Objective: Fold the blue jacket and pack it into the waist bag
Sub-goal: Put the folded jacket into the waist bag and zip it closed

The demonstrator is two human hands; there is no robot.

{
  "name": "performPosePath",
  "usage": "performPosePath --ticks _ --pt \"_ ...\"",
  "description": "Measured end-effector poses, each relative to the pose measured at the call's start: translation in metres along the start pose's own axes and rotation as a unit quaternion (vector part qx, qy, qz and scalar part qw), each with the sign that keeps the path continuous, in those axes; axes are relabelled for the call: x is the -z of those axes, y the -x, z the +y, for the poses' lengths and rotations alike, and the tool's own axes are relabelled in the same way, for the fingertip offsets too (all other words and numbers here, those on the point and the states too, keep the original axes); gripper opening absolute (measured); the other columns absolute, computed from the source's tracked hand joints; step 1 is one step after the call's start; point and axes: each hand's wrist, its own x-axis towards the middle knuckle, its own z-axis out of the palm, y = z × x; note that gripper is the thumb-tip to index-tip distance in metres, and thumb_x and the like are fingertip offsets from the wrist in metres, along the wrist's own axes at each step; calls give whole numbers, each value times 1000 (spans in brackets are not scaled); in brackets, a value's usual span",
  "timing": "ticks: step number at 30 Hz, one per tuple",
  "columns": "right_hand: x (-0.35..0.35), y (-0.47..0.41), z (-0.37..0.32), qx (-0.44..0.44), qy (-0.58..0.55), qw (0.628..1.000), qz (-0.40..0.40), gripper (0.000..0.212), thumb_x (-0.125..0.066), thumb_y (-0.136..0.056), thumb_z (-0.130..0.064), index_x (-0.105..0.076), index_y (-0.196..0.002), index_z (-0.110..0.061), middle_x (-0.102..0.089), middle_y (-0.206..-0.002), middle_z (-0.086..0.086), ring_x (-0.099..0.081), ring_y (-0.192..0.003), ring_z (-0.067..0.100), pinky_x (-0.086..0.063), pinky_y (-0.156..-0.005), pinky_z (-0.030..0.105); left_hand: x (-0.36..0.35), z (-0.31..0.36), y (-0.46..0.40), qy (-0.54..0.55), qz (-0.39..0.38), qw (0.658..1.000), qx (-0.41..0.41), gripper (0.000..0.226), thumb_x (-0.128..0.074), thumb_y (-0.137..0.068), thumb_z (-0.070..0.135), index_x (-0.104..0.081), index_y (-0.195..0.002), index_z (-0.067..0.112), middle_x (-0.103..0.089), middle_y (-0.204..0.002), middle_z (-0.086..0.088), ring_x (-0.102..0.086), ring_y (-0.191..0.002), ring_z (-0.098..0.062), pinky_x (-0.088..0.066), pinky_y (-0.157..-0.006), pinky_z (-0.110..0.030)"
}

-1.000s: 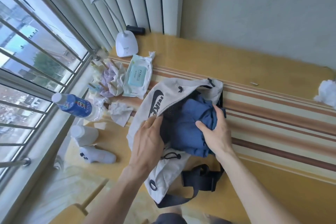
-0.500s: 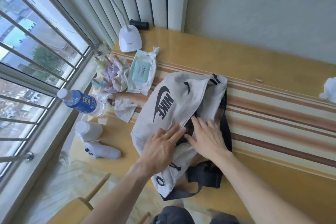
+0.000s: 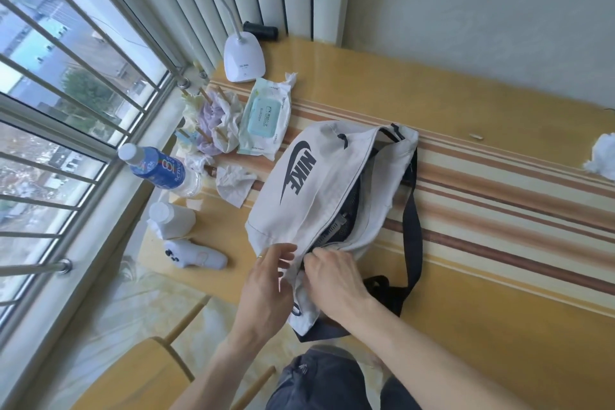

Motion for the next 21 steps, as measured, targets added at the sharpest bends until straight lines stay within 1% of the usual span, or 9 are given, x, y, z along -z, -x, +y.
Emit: performPosePath --ticks 3,5,9,12,14,16,18,19,21 --pt "19 11 3 -1 -99 995 8 23 -57 -94 -29 -59 -75 -16 -68 -81 6 -63 -74 27 -36 -62 35 1 2 6 -92 -4 994 -59 43 -71 -80 8 -55 -116 24 -57 -104 12 -58 -87 -5 -48 -71 -22" --pt "35 19 3 7 -151 988 -11 32 -47 -100 -35 -50 -72 -18 -60 -76 1 -54 -71 24 -34 -63 34 -2 6 4 -116 4 991 -62 39 -75 -73 10 -55 -105 21 -57 -96 9 -60 -75 -13 -50 -62 -29" --pt "71 14 5 36 -130 989 -57 40 -48 -100 -35 -48 -65 -15 -50 -63 -2 -49 -64 23 -37 -60 36 -6 12 5 -95 53 994 -33 22 -71 -80 9 -56 -88 22 -57 -80 10 -58 -65 -15 -50 -59 -38" --pt "93 -4 35 -13 -176 980 -92 39 -55 -98 -37 -67 -69 -14 -64 -62 -5 -66 -62 24 -54 -62 39 -2 14 8 -86 59 994 -33 21 -73 -82 10 -55 -82 22 -57 -75 11 -59 -65 -16 -51 -59 -38" --pt "106 -21 60 -72 -235 964 -100 31 -61 -97 -35 -74 -77 -15 -72 -70 -5 -70 -64 14 -58 -65 30 2 15 7 -87 52 994 -34 23 -72 -79 6 -54 -80 21 -56 -73 12 -59 -63 -15 -51 -58 -38" --pt "115 -45 89 -128 -264 954 -67 29 -63 -97 -32 -74 -75 -17 -72 -69 -5 -66 -60 7 -53 -61 21 2 9 5 -82 49 995 -18 23 -72 -78 6 -54 -79 21 -55 -72 13 -57 -62 -14 -51 -59 -37" --pt "123 -73 123 -202 -299 933 -2 29 -63 -97 -29 -71 -72 -17 -69 -67 -3 -62 -59 10 -50 -63 23 3 3 6 -76 50 996 -9 23 -71 -80 9 -53 -80 23 -55 -72 13 -57 -63 -12 -51 -59 -38" --pt "127 -86 140 -248 -324 912 42 29 -64 -96 -27 -71 -71 -16 -68 -66 -1 -61 -58 13 -50 -63 25 3 -1 7 -73 48 996 -7 23 -71 -80 10 -53 -80 24 -55 -72 13 -56 -63 -12 -52 -60 -38" --pt "135 -107 172 -344 -364 854 142 28 -65 -94 -22 -71 -69 -12 -66 -61 0 -58 -52 13 -49 -51 20 1 -5 8 -71 42 997 -7 25 -72 -81 10 -53 -80 25 -55 -73 13 -56 -63 -10 -51 -60 -37"
